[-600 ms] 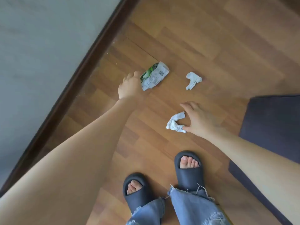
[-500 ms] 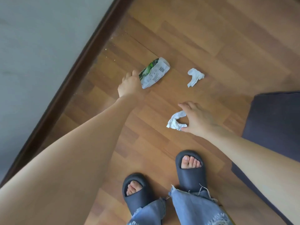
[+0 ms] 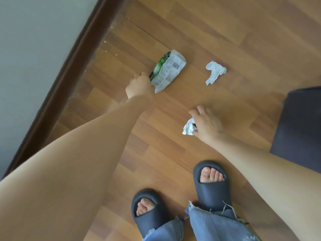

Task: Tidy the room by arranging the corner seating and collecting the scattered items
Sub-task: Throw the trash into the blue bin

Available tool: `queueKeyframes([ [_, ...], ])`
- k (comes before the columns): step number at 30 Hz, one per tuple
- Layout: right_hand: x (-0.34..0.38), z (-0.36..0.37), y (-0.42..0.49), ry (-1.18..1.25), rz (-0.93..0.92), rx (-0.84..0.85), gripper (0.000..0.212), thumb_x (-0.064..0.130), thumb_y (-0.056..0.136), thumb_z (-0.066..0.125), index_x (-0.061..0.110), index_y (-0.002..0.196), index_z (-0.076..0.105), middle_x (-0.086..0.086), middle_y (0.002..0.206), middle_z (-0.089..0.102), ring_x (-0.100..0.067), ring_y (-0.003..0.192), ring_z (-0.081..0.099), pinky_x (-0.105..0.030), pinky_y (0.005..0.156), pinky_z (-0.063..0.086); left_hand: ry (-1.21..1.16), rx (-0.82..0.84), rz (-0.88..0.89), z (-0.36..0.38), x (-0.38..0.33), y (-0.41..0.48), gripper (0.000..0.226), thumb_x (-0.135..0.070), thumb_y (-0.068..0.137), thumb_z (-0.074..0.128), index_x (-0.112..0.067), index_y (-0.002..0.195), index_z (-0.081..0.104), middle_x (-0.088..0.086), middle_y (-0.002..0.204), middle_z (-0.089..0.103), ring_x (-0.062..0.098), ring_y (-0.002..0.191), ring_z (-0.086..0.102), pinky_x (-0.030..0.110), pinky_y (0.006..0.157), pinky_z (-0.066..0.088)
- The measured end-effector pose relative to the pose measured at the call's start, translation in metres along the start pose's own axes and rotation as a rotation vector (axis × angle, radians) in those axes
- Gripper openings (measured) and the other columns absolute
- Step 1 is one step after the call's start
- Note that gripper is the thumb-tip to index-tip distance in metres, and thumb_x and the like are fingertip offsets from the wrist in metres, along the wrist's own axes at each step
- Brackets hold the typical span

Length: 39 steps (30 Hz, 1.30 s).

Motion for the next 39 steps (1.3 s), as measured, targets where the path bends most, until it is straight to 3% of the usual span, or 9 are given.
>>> queueKeyframes([
  [3,-0.002,0.005,0.0,-0.007,0.025,0.0,0.035,0.013,0.085,0.068,0.014,0.115,0.05,-0.004,0.119,0.048,-0.022,0.108,0.05,-0.03,0.063,0.04,-0.006,0.018,-0.01,0.004,0.0,0.001,0.029,-0.018,0.094,0.054,-0.007,0.121,0.052,0.013,0.124,0.051,0.032,0.109,0.053,0.036,0.073,0.038],
  [6,-0.003,0.004,-0.001,0.015,0.029,-0.008,0.023,0.007,0.089,0.06,0.011,0.111,0.053,-0.006,0.116,0.053,-0.025,0.103,0.056,-0.03,0.062,0.034,-0.027,0.034,-0.001,0.004,0.001,-0.003,0.023,-0.016,0.095,0.051,-0.005,0.114,0.053,0.013,0.12,0.053,0.033,0.1,0.057,0.033,0.07,0.038],
  [12,-0.005,-0.021,-0.019,0.205,0.097,-0.044,0.025,0.016,0.092,0.058,0.009,0.116,0.055,-0.009,0.116,0.057,-0.027,0.098,0.059,-0.028,0.065,0.034,-0.033,0.068,-0.026,-0.014,0.016,-0.032,0.019,-0.019,0.096,0.048,-0.007,0.109,0.056,0.012,0.114,0.057,0.026,0.082,0.049,0.034,0.066,0.035],
  [17,-0.002,-0.073,-0.041,0.335,0.164,-0.109,0.024,0.017,0.089,0.06,0.006,0.109,0.056,-0.012,0.112,0.057,-0.032,0.094,0.06,-0.03,0.065,0.035,-0.089,0.049,-0.056,-0.054,0.029,-0.073,0.023,-0.02,0.097,0.048,-0.008,0.116,0.051,0.011,0.114,0.055,0.028,0.09,0.054,0.034,0.067,0.035],
  [21,0.015,-0.131,-0.061,0.408,0.178,-0.141,0.027,0.019,0.089,0.061,0.007,0.112,0.056,-0.013,0.113,0.058,-0.034,0.095,0.06,-0.035,0.071,0.046,-0.119,0.016,-0.096,-0.096,0.049,-0.114,0.02,-0.022,0.096,0.048,-0.008,0.111,0.051,0.01,0.112,0.054,0.029,0.088,0.052,0.034,0.067,0.035],
  [25,0.036,-0.181,-0.078,0.412,0.162,-0.145,0.028,0.022,0.089,0.058,0.011,0.115,0.055,-0.007,0.11,0.06,-0.032,0.09,0.063,-0.041,0.076,0.053,-0.141,-0.001,-0.125,-0.126,0.061,-0.151,0.02,-0.023,0.096,0.048,-0.009,0.11,0.051,0.01,0.11,0.054,0.03,0.091,0.054,0.035,0.065,0.036],
  [28,0.059,-0.222,-0.099,0.35,0.109,-0.158,0.028,0.022,0.091,0.057,0.011,0.116,0.054,-0.003,0.104,0.057,-0.028,0.091,0.061,-0.035,0.072,0.048,-0.178,-0.045,-0.156,-0.156,0.073,-0.184,0.019,-0.022,0.096,0.047,-0.01,0.11,0.052,0.009,0.107,0.053,0.029,0.09,0.053,0.035,0.064,0.037],
  [34,0.097,-0.271,-0.14,0.379,0.052,-0.169,0.027,0.016,0.084,0.059,0.011,0.11,0.054,-0.005,0.112,0.058,-0.027,0.083,0.06,-0.033,0.061,0.044,-0.228,-0.101,-0.263,-0.2,0.102,-0.248,0.013,-0.021,0.096,0.047,-0.009,0.1,0.049,0.007,0.1,0.051,0.026,0.086,0.049,0.034,0.064,0.035],
  [39,0.144,-0.285,-0.176,0.299,-0.016,-0.142,0.025,0.017,0.084,0.061,0.011,0.108,0.056,-0.002,0.112,0.057,-0.023,0.086,0.056,-0.031,0.062,0.04,-0.295,-0.128,-0.383,-0.216,0.137,-0.312,0.012,-0.02,0.095,0.047,-0.009,0.098,0.049,0.007,0.1,0.051,0.026,0.083,0.047,0.035,0.064,0.034],
])
Point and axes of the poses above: each hand's wrist, its own y-axis towards the middle knuckle, its own z-axis out of the palm, x = y × z, the point moved 7 cm from there along y, towards the middle knuckle
